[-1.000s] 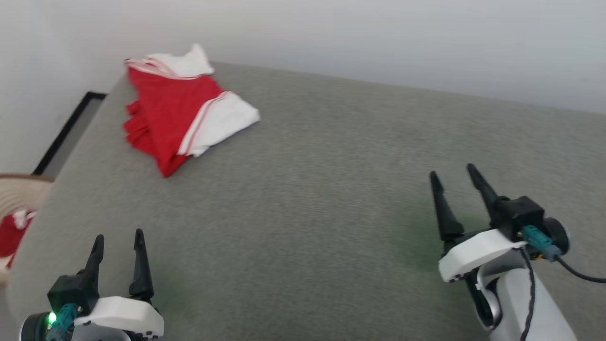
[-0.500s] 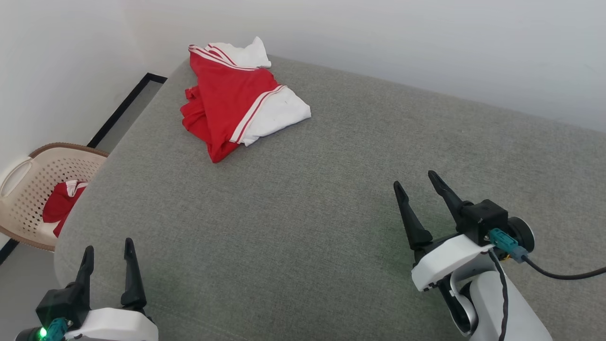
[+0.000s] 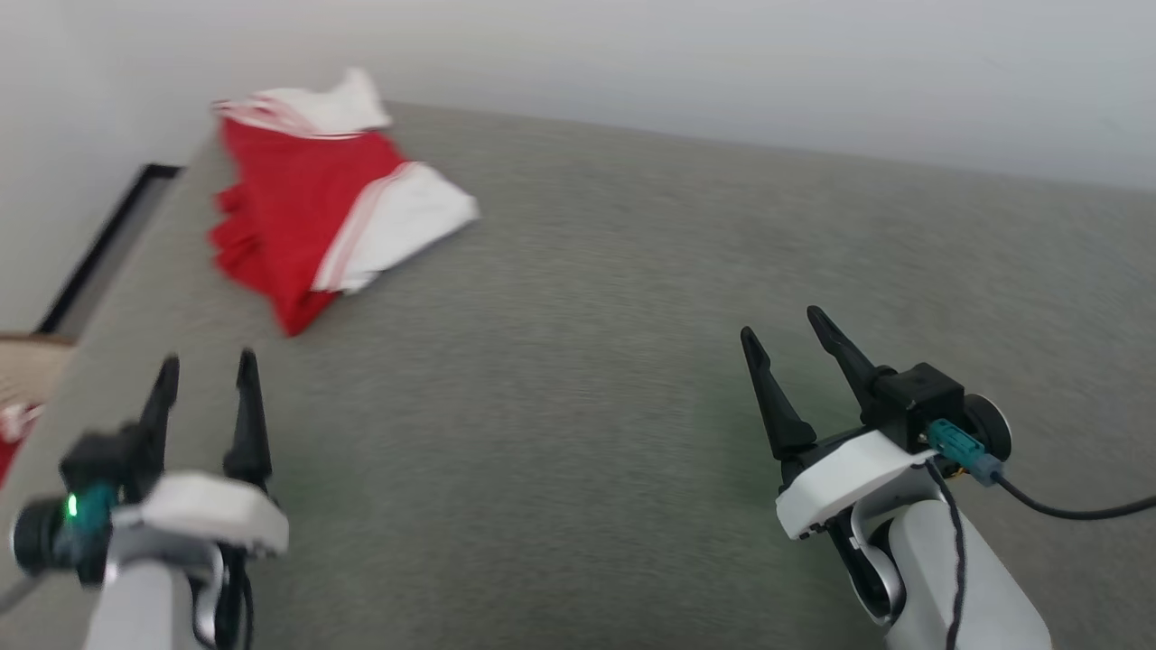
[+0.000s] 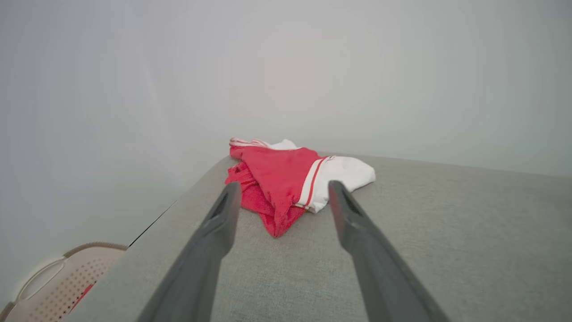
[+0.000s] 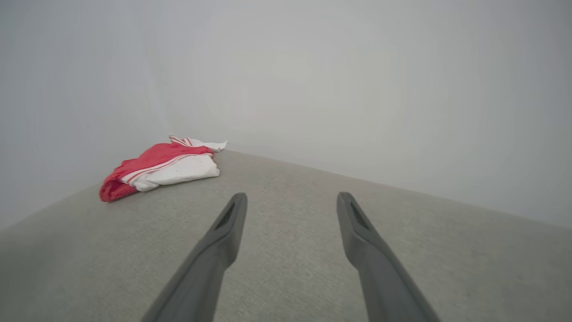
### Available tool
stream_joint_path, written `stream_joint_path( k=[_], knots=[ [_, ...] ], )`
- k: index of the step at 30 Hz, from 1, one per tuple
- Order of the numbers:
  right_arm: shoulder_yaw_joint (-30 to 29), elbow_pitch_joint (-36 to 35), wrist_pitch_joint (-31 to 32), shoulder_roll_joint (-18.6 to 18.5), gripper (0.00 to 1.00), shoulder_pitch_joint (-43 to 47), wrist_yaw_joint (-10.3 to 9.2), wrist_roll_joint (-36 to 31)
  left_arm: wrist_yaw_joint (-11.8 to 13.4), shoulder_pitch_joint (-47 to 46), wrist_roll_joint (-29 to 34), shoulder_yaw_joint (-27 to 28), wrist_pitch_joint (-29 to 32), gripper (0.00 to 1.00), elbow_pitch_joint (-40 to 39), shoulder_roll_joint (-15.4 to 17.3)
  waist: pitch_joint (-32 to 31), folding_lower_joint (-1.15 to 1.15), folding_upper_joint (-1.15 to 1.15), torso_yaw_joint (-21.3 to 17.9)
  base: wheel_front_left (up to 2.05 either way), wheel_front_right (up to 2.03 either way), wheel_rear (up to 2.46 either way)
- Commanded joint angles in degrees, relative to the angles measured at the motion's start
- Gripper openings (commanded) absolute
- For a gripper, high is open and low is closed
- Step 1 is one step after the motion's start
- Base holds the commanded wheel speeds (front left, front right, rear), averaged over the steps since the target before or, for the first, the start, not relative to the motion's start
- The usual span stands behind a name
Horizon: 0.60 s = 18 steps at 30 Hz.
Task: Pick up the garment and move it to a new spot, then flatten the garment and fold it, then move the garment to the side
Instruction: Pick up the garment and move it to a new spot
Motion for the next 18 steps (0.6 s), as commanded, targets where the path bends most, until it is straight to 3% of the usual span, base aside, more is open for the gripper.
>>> stream_joint_path(
  k=[1, 5, 6, 9, 12, 18],
  knots=[
    [0.1, -0.1, -0.3, 0.0, 1.00, -0.3, -0.02, 0.0, -0.2, -1.3, -0.7, -0.2, 0.0, 1.00, 0.5, 0.4, 2.0, 0.00, 0.00, -3.9, 0.00, 0.00, 0.00],
    [-0.3, -0.6, -0.3, 0.3, 1.00, -0.5, -0.02, -0.1, -0.2, -9.4, -6.8, -4.8, 0.0, 1.00, 9.0, 6.8, 4.5, 0.00, 0.00, -9.4, 0.00, 0.00, 0.00],
    [-0.3, -1.0, -0.3, 0.5, 1.00, -0.8, -0.02, -0.3, -0.2, -13.5, -11.6, -6.1, 0.4, 1.00, 13.0, 10.7, 6.1, 0.00, 0.00, -12.2, 0.00, 0.00, 0.00],
    [-0.4, -1.8, -0.3, 0.8, 1.00, -1.5, -0.02, -0.3, -0.2, -18.9, -18.1, -7.8, 3.4, 1.00, 18.4, 17.1, 8.5, 0.00, 0.00, -16.2, 0.00, 0.00, 0.00],
    [-0.2, -2.5, -0.3, 1.0, 1.00, -2.0, -0.02, 0.3, -0.2, -22.7, -24.0, -9.1, 7.6, 1.00, 23.0, 24.0, 11.0, 0.00, 0.00, -20.0, 0.00, 0.00, 0.00],
    [0.4, -3.9, -0.3, 1.1, 1.00, -1.9, -0.02, 2.5, -0.2, -26.5, -35.1, -10.4, 19.8, 1.00, 28.9, 34.7, 13.9, 0.00, 0.00, -25.5, 0.00, 0.00, 0.00]
  ],
)
